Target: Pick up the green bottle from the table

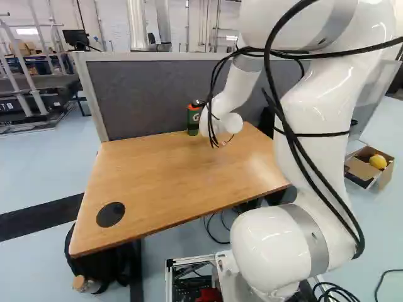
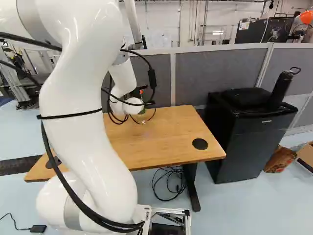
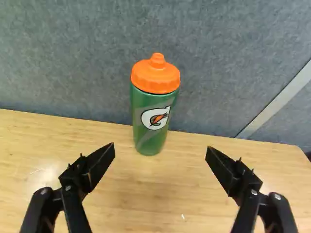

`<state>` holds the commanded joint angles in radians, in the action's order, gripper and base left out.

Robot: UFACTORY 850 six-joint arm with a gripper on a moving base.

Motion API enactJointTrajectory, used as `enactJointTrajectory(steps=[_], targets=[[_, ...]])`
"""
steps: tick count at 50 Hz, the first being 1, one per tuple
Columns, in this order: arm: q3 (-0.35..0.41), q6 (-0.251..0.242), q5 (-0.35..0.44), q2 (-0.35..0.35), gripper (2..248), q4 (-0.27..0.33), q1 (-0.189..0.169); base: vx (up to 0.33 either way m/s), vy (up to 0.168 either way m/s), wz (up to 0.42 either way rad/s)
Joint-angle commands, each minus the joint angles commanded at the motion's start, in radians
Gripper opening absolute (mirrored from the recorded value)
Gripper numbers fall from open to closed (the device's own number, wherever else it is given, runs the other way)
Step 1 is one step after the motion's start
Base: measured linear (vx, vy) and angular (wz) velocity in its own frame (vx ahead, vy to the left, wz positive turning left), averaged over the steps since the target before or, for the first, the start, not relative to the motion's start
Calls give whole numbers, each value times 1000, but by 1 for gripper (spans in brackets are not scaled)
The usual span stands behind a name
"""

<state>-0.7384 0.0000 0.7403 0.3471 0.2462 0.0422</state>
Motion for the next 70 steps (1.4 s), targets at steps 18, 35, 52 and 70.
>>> enactJointTrajectory(steps=[18,35,52,70], targets=[[-100,0,0,79,248,0,6,0,0,0],[-198,0,-35,154,248,27,17,0,0,0],[-253,0,-40,196,248,30,25,0,0,0],[-255,0,-40,198,50,30,25,0,0,0]])
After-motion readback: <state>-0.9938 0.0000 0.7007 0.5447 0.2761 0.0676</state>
